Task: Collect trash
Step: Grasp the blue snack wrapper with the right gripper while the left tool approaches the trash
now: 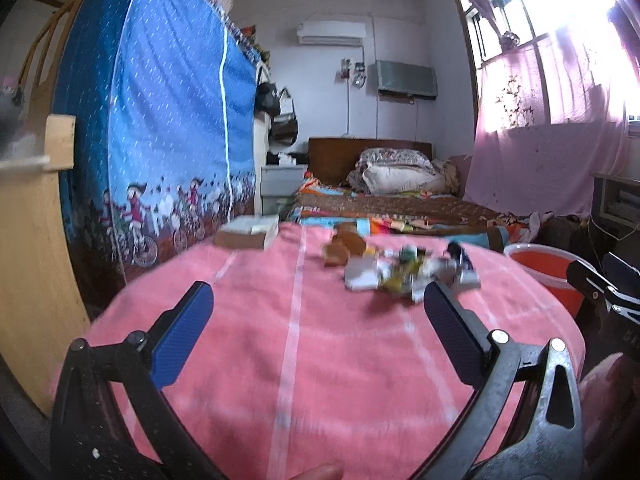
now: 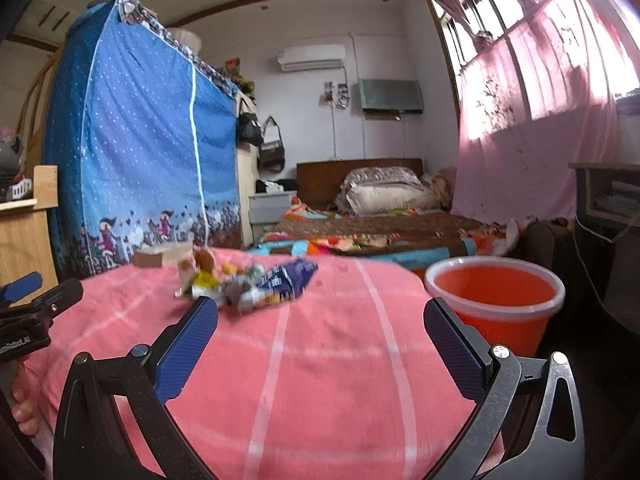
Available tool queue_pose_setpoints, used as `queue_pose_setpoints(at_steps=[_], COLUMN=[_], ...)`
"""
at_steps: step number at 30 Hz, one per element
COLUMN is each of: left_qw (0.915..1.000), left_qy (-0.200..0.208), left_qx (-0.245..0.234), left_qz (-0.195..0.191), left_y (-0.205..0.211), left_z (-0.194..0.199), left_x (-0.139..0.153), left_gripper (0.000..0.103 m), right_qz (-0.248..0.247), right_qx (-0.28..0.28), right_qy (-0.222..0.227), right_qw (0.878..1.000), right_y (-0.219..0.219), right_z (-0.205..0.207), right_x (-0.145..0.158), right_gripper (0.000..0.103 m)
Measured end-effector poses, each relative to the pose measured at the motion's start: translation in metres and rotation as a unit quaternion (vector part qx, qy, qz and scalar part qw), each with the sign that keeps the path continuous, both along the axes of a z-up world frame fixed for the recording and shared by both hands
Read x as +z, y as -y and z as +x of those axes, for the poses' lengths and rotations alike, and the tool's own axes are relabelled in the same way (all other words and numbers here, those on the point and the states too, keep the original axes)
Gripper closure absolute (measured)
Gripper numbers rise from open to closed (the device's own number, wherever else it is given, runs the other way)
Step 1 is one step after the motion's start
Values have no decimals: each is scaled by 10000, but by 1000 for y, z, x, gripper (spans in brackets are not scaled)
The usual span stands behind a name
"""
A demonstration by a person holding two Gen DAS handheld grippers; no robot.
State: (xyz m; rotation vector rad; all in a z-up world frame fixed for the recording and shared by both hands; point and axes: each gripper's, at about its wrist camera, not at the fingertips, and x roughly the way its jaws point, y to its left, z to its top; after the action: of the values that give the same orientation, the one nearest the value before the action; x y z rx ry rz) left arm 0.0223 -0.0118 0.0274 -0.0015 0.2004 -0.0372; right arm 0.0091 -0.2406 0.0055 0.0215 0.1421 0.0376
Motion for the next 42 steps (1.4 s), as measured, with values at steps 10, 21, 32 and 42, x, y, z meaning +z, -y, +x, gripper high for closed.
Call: queue_pose_setpoints(at_steps=[10,21,32,42], left_qw=[9997,9946,9609,9486], left_qy=[230,-1018,-2706,-3096], left_qx=[-73,-153,-514,-569], left_qz=[51,-135,-299,-321], left_y=[10,13,30,34], left_z=[53,127,188,198], left_x=[32,22,-16,-29], left_gripper=[0,0,15,31], right_qz=[-323,-414,0,349], right_qx=[232,426,776,1207], right_qy=[484,-119,-1647,-2307], right_qw=[9980,9982,9833,9649], right_y=[2,-5,-1,-4], right_z=[58,121,173,189], right_x=[37,32,0,-13], right_gripper=[0,0,14,22])
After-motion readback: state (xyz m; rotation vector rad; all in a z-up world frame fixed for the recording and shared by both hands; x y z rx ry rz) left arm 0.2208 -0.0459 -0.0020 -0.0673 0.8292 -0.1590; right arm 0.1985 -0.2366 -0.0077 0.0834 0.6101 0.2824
